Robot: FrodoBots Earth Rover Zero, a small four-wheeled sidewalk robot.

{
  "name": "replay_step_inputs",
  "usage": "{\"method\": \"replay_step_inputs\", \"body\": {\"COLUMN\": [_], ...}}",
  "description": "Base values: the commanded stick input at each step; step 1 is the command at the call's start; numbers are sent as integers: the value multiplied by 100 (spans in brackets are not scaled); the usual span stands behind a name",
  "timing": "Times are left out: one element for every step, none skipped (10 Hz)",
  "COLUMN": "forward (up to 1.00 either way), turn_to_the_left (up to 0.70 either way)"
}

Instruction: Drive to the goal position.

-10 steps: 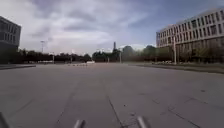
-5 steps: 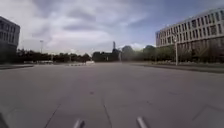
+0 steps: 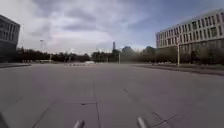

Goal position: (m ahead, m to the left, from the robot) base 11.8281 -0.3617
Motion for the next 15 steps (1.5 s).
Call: {"method": "replay_step_inputs", "body": {"forward": [100,100,100,100,100,100,100,100,100,100,100,100,100,100,100], "turn_to_the_left": [0,0,0,0,0,0,0,0,0,0,0,0,0,0,0]}}
